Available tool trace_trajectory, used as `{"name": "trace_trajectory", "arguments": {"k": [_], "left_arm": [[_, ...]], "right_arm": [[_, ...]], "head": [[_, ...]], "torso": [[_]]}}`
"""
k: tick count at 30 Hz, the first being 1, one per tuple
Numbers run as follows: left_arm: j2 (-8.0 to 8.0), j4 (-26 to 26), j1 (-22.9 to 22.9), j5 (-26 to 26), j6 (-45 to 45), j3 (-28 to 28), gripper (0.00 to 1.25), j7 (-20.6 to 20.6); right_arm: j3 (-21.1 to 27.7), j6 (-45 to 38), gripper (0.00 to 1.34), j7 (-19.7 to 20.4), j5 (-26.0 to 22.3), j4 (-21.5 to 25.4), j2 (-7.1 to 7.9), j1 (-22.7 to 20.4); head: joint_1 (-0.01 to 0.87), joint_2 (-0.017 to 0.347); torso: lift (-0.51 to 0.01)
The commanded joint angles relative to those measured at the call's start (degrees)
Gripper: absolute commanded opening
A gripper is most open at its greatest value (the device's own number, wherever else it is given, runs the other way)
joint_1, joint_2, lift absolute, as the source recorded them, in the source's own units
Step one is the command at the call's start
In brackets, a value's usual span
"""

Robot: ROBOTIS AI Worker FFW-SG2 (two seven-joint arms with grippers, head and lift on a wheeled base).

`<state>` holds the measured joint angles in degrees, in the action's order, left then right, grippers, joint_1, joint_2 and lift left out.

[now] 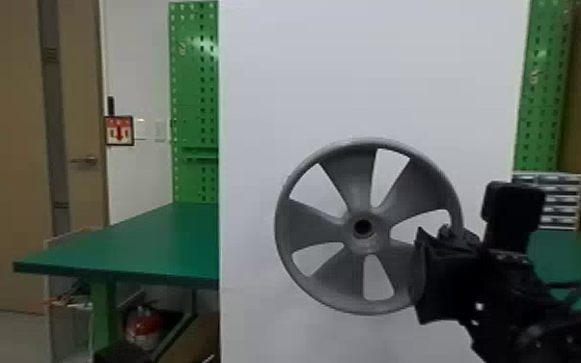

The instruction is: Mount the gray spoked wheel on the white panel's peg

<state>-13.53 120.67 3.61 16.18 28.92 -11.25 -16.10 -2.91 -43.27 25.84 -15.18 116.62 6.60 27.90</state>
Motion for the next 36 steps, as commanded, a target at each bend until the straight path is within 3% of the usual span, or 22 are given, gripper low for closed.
{"name": "trace_trajectory", "arguments": {"k": [1,36], "left_arm": [[0.0,0.0,0.0,0.1,0.0,-0.1,0.75,0.0],[-0.44,0.0,0.5,0.1,0.0,-0.3,0.75,0.0]], "right_arm": [[0.2,0.3,0.15,0.0,0.2,-1.1,0.08,0.6],[-0.5,2.3,0.13,1.9,0.1,-7.5,-0.1,3.7]], "head": [[0.123,-0.008],[0.123,-0.008]], "torso": [[-0.402],[-0.402]]}}
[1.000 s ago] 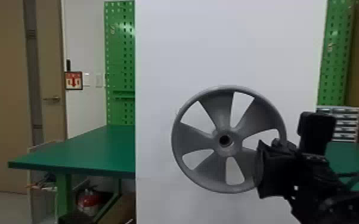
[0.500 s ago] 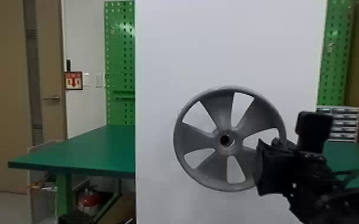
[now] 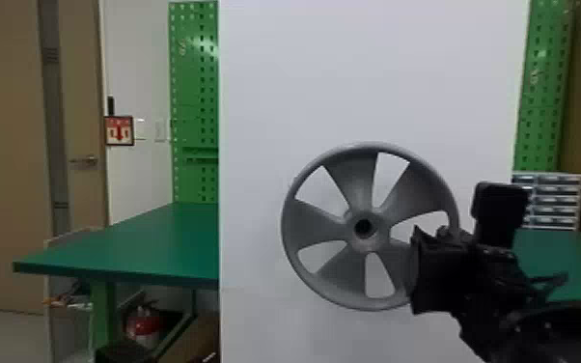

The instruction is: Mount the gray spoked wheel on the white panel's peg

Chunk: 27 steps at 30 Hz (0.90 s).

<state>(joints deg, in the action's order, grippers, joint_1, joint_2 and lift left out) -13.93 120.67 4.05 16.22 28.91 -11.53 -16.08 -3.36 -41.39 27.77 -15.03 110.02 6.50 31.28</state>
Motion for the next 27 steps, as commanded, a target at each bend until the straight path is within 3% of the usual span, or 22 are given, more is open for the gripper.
{"name": "trace_trajectory", "arguments": {"k": [1,27], "left_arm": [[-0.05,0.0,0.1,0.0,0.0,0.0,0.75,0.0],[-0.14,0.0,0.0,0.0,0.0,-0.1,0.75,0.0]], "right_arm": [[-0.1,0.6,0.13,0.0,0.0,-1.0,0.01,0.4],[0.0,3.1,0.13,-0.1,-0.2,-4.9,0.09,1.6]], "head": [[0.123,-0.008],[0.123,-0.008]], "torso": [[-0.402],[-0.402]]}}
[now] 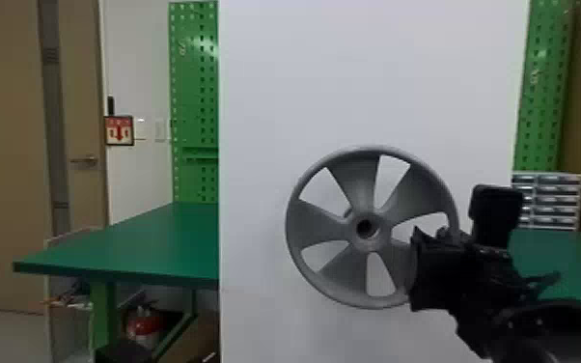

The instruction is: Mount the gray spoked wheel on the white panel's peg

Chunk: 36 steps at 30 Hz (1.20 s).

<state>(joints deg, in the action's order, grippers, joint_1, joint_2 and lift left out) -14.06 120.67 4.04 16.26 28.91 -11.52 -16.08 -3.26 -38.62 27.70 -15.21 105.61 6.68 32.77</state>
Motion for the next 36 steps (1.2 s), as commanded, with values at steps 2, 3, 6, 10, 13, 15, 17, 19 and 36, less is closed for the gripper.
{"name": "trace_trajectory", "arguments": {"k": [2,3,6,10,13,15,17,19,36], "left_arm": [[-0.01,0.0,0.0,0.0,0.0,-0.1,0.75,0.0],[-0.01,0.0,0.0,0.0,0.0,-0.1,0.75,0.0],[-0.01,0.0,0.0,0.0,0.0,0.0,0.75,0.0],[-0.01,0.0,-0.1,0.0,0.0,0.0,0.75,0.0],[-0.01,0.0,-0.1,0.0,0.0,0.0,0.75,0.0],[-0.01,0.0,-0.1,0.0,0.0,0.0,0.75,0.0],[-0.01,0.0,-0.1,0.0,0.0,0.0,0.75,0.0],[0.08,0.0,-0.1,0.0,0.0,0.0,0.75,0.0],[-0.01,0.0,-0.2,0.0,0.0,0.0,0.75,0.0]], "right_arm": [[-0.1,0.5,0.13,0.0,0.0,-0.8,-0.09,0.1],[-0.2,0.6,0.13,0.0,0.0,-0.8,-0.09,0.1],[-0.3,1.0,0.13,0.0,0.0,-1.1,-0.17,0.1],[-0.3,1.4,0.13,0.0,-0.1,-1.5,-0.26,0.4],[-0.5,1.6,0.13,0.1,-0.1,-1.9,-0.26,0.5],[-0.6,1.6,0.13,0.0,0.0,-1.9,-0.26,0.7],[-0.5,1.7,0.13,0.0,0.2,-1.9,-0.26,0.8],[-0.4,1.8,0.13,0.0,0.3,-2.2,-0.17,0.9],[-0.7,3.2,0.13,0.0,-0.3,-4.4,0.0,1.7]], "head": [[0.123,-0.008],[0.123,-0.008],[0.123,-0.008],[0.123,-0.008],[0.123,-0.008],[0.123,-0.008],[0.123,-0.008],[0.123,-0.008],[0.123,-0.008]], "torso": [[-0.402],[-0.402],[-0.402],[-0.402],[-0.402],[-0.402],[-0.402],[-0.402],[-0.402]]}}
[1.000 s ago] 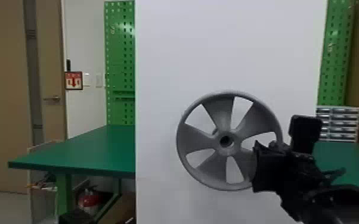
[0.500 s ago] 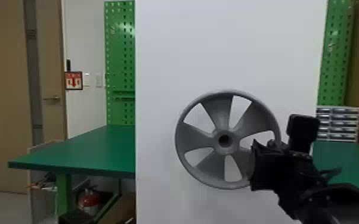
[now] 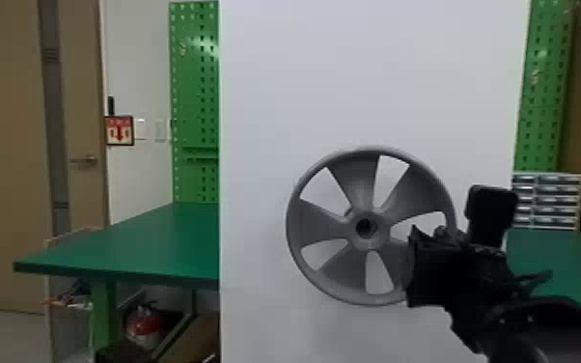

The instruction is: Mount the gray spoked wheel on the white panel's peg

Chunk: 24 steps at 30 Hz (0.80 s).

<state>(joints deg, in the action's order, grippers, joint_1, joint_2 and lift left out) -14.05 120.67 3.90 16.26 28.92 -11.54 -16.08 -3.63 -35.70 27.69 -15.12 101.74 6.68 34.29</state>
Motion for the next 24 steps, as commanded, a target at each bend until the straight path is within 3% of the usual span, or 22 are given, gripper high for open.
{"name": "trace_trajectory", "arguments": {"k": [1,24], "left_arm": [[-0.02,0.0,0.0,0.0,0.0,0.0,0.75,0.0],[-0.1,0.0,0.2,0.0,0.0,0.0,0.75,0.0]], "right_arm": [[-0.4,0.3,0.13,0.0,-0.4,-0.7,0.0,0.3],[0.4,0.7,0.13,-1.8,-1.6,-2.2,0.35,1.1]], "head": [[0.123,-0.008],[0.123,-0.008]], "torso": [[-0.402],[-0.402]]}}
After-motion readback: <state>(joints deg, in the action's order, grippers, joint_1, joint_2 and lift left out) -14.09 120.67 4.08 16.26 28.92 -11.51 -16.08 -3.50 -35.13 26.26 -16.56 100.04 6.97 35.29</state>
